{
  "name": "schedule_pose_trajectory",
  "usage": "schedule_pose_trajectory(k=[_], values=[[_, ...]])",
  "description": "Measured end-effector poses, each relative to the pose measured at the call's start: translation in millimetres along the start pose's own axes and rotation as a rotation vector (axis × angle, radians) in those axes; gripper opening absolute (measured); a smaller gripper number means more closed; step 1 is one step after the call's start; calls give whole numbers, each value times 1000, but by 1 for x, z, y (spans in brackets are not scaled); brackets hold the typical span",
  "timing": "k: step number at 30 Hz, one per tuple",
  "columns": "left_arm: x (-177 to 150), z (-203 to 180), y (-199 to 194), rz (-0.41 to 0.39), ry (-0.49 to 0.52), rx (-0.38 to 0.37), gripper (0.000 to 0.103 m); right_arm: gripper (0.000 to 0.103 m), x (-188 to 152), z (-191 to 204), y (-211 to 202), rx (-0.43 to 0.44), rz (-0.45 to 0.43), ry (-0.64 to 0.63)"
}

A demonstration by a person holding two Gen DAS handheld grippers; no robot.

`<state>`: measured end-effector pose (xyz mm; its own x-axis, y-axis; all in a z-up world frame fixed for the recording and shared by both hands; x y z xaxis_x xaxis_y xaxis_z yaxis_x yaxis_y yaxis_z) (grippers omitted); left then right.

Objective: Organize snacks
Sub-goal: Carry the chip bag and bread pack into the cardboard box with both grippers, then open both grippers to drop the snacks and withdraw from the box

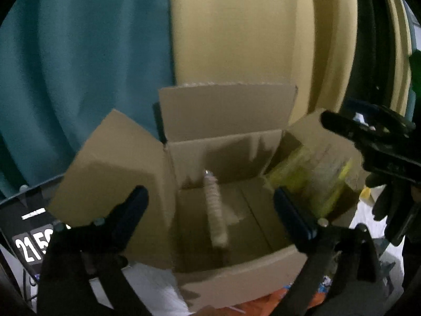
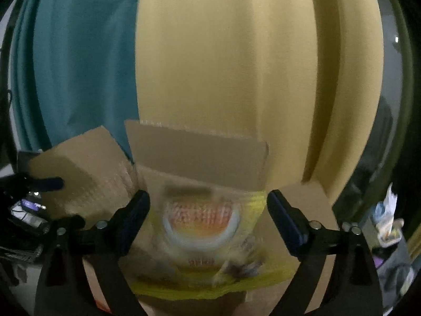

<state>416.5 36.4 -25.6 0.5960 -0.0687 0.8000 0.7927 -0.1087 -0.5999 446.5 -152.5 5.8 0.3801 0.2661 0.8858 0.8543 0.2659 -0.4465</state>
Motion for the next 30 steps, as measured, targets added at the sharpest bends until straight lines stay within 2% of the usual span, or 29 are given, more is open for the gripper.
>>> schedule_pose_trajectory(k=[2, 10, 21, 30], values=[[-3, 5, -9, -11, -11, 6, 97, 94, 0, 4, -9, 6, -27, -7], [-20, -4, -58, -68, -13, 11, 97, 94, -6, 15, -34, 18, 18, -30], [-49, -25, -118, -111, -6, -9, 97, 94, -33, 27, -92, 46, 48, -15], [-71, -41, -136, -116, -2, -24, 97, 94, -56, 35, -132, 63, 47, -17]])
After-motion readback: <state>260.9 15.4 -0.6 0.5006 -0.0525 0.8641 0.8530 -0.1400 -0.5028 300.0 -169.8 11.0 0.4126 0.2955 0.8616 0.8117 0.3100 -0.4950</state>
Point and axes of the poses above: each gripper's, at about its wrist camera, not at the fingertips, and y roughly the way its jaws point, z to its left, x to its top, the point moved 2 cm from there along y, roughly the way its jaws point, and after that the axes turned 6 degrees about z, right-handed, at the moved point
